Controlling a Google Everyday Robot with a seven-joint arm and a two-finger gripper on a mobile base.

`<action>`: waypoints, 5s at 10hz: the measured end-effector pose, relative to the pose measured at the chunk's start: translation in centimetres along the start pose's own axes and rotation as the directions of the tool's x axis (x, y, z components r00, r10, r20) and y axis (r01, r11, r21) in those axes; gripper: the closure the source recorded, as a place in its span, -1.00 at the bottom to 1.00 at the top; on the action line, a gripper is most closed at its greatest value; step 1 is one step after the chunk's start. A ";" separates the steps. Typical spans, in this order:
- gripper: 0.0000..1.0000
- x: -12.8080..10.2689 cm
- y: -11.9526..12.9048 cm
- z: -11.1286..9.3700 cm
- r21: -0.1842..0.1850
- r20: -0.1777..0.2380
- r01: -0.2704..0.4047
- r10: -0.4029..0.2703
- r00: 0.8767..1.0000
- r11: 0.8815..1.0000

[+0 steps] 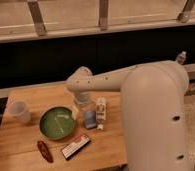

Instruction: Place the white sponge in the ceramic bowl

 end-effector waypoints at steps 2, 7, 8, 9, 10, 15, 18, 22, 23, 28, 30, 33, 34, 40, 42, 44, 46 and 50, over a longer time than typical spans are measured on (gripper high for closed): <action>-0.60 -0.6 0.9 1.0 0.021 0.015 -0.030 0.030 0.999 0.999; -0.60 -1.2 0.8 2.7 0.060 0.037 -0.045 0.043 0.998 0.997; -0.60 -1.2 0.6 2.5 0.058 0.029 -0.042 0.040 0.999 0.997; -0.60 -1.2 0.2 2.0 0.053 0.020 -0.037 0.036 0.999 0.998; -0.60 -1.2 -0.4 1.6 0.050 0.014 -0.029 0.028 1.000 0.998; -0.60 -0.7 -1.7 1.7 0.056 0.016 -0.006 0.005 1.000 0.998; -0.60 -1.0 -1.1 3.4 0.084 0.043 -0.027 0.023 0.999 0.996; -0.60 -1.8 0.0 4.2 0.097 0.056 -0.059 0.053 0.997 0.994; -0.60 -2.0 0.2 3.9 0.096 0.053 -0.064 0.059 0.997 0.993; -0.60 -3.0 1.3 3.4 0.105 0.036 -0.085 0.082 0.996 0.991; -0.60 -3.1 1.7 3.2 0.120 0.028 -0.086 0.083 0.996 0.989; -0.60 -3.3 1.9 3.0 0.134 0.021 -0.084 0.082 0.996 0.987; -0.60 -3.2 2.1 3.0 0.140 0.018 -0.085 0.083 0.996 0.986; -0.60 -3.4 3.1 4.2 0.145 0.044 -0.106 0.101 0.994 0.984; -0.60 -3.2 2.9 5.0 0.141 0.053 -0.109 0.103 0.993 0.984; -0.60 -3.1 2.5 5.9 0.141 0.058 -0.110 0.102 0.993 0.984; -0.60 -3.1 2.4 6.3 0.142 0.060 -0.112 0.104 0.993 0.984; 0.03 -3.0 1.4 6.4 0.128 0.052 -0.080 0.074 0.996 0.988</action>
